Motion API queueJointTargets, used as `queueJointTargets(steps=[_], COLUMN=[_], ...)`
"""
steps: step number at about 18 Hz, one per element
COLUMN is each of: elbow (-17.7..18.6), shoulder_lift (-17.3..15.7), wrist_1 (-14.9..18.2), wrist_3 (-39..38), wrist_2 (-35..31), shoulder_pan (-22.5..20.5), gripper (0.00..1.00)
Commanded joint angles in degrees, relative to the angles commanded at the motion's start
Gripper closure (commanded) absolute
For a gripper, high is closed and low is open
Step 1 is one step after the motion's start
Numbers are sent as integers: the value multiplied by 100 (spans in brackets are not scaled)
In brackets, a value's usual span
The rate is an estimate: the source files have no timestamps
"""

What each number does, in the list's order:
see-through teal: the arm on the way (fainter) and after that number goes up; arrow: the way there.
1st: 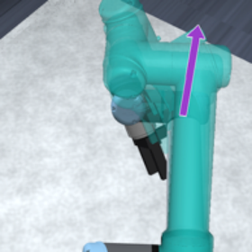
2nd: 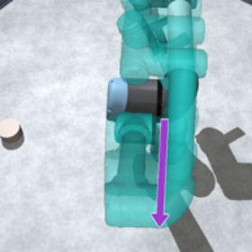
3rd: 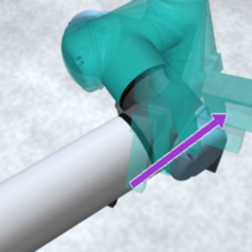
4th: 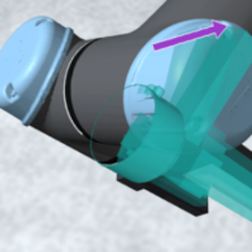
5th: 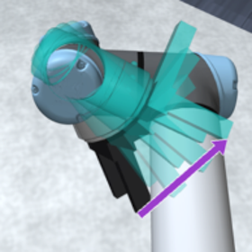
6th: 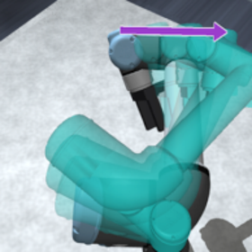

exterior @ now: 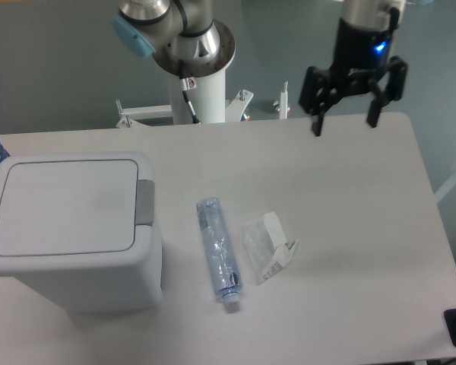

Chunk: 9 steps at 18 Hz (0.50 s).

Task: Open the trash can
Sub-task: 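Move the gripper toward the white trash can's grey lid tab, then lower the open gripper onto the grey tab at the lid's edge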

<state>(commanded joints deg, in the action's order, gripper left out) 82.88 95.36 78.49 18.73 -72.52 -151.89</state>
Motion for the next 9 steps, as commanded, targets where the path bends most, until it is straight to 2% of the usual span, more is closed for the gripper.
queueJointTargets(steps=[5, 9], elbow=[-105, -105], shoulder_lift=[176, 263], wrist_1=[-44, -394], wrist_3=[-510, -511], wrist_2=[580, 599], shoulder_pan=[177, 545], gripper=[0, 0])
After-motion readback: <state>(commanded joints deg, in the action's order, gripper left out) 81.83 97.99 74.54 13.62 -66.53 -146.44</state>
